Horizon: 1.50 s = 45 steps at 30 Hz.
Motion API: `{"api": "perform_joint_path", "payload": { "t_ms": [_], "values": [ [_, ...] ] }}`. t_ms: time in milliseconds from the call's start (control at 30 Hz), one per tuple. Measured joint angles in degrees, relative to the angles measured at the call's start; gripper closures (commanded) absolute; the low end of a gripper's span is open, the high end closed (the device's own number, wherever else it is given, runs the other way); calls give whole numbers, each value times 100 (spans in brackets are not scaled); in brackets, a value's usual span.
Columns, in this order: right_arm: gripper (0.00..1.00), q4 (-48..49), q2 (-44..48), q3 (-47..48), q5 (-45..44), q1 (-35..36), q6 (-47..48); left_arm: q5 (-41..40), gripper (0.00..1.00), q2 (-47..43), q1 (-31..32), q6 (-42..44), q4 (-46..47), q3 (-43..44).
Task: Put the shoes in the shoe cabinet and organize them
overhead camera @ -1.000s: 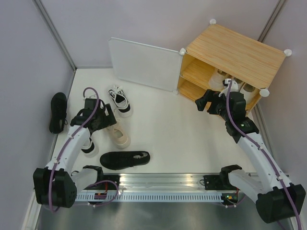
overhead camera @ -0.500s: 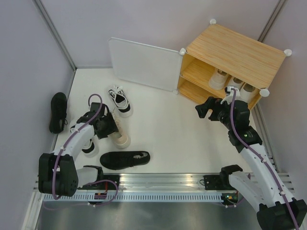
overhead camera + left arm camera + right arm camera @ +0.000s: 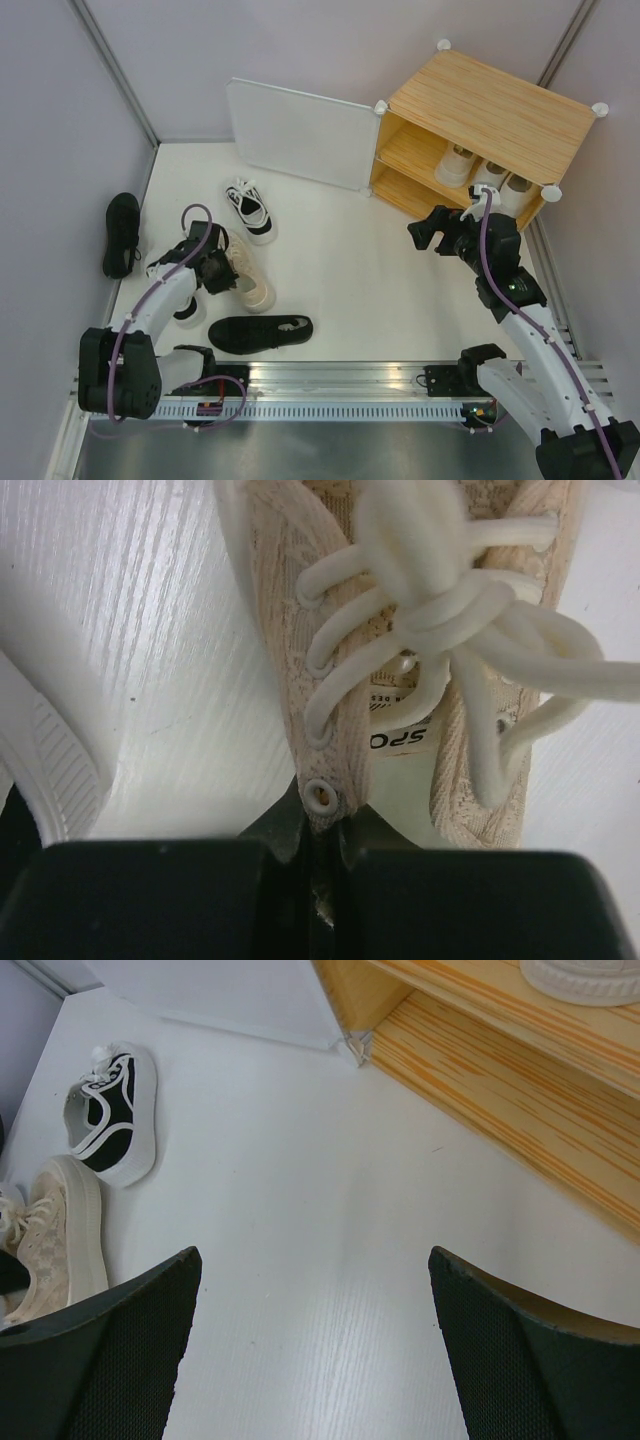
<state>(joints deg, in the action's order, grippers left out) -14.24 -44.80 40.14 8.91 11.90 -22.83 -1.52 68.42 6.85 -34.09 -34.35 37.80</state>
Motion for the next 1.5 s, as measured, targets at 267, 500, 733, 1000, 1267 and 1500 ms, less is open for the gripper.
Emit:
{"api": "perform_joint_path", "payload": {
  "t_ms": [267, 500, 733, 1000, 1267, 1500],
  "values": [
    [2, -35, 61, 0, -35, 26, 15, -188, 98, -726, 52, 122, -918, 782],
    [2, -155, 192, 9, -76, 26, 15, -323, 98, -586, 1224, 173, -1045, 2280],
    [2, -496, 542, 210, -404, 35, 31, -391, 98, 1198, 3117, 85, -1051, 3495],
    [2, -682, 1134, 245, -726, 35, 33, -122, 98, 3418, 3910, 190, -761, 4870],
    [2, -1014, 1154, 232, -769, 37, 63, 472, 62, 5047, 4079, 557, -149, 5764],
    [2, -1167, 999, 181, -772, 37, 90, 656, 13, 5023, 4103, 649, 90, 5722]
  ]
}}
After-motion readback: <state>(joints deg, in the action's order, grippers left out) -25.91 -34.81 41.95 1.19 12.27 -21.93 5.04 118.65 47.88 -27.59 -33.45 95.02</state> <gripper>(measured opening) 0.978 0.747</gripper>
